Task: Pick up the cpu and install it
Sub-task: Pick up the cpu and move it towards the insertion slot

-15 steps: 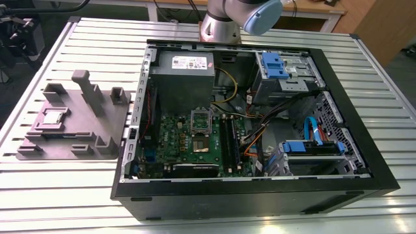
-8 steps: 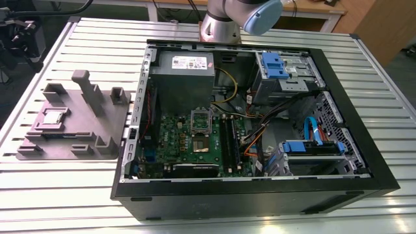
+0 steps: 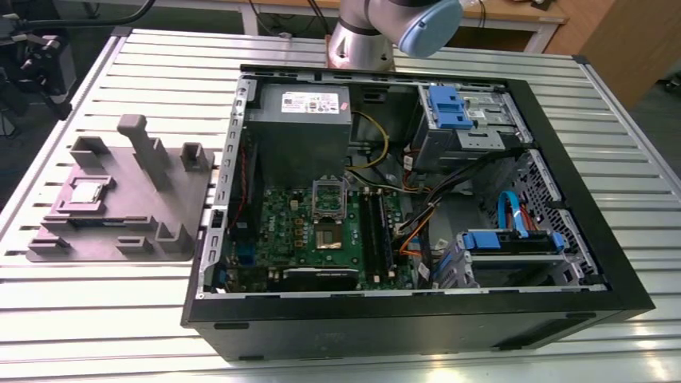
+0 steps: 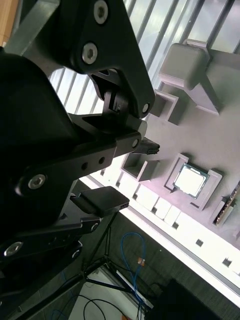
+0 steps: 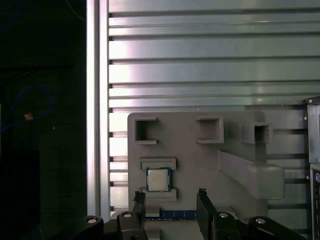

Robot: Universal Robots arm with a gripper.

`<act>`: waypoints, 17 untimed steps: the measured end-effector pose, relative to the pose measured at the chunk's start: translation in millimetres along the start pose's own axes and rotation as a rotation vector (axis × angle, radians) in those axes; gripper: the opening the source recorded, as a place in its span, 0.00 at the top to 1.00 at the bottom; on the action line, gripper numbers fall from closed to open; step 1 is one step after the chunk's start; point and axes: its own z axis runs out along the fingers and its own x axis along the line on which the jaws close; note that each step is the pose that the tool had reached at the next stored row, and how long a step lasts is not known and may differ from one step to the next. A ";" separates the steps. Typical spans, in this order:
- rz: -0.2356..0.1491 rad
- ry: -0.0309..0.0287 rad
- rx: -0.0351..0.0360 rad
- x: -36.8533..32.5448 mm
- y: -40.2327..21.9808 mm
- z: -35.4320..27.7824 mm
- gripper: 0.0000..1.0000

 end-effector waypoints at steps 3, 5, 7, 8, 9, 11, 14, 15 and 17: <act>0.000 0.0000 0.0000 0.0 0.0 0.3 0.47; 0.000 -0.0002 -0.0002 0.0 0.0 0.9 0.47; 0.000 -0.0001 -0.0001 0.0 -0.1 1.6 0.47; 0.000 -0.0001 -0.0001 0.0 -0.1 2.0 0.47; 0.000 0.0000 0.0000 0.0 -0.1 2.3 0.47; 0.000 0.0000 0.0000 0.0 -0.1 3.0 0.47; 0.000 -0.0001 -0.0001 0.0 -0.2 3.9 0.47; 0.000 -0.0001 -0.0001 0.0 -0.2 4.3 0.47; 0.000 -0.0001 -0.0001 -0.1 -0.2 5.2 0.47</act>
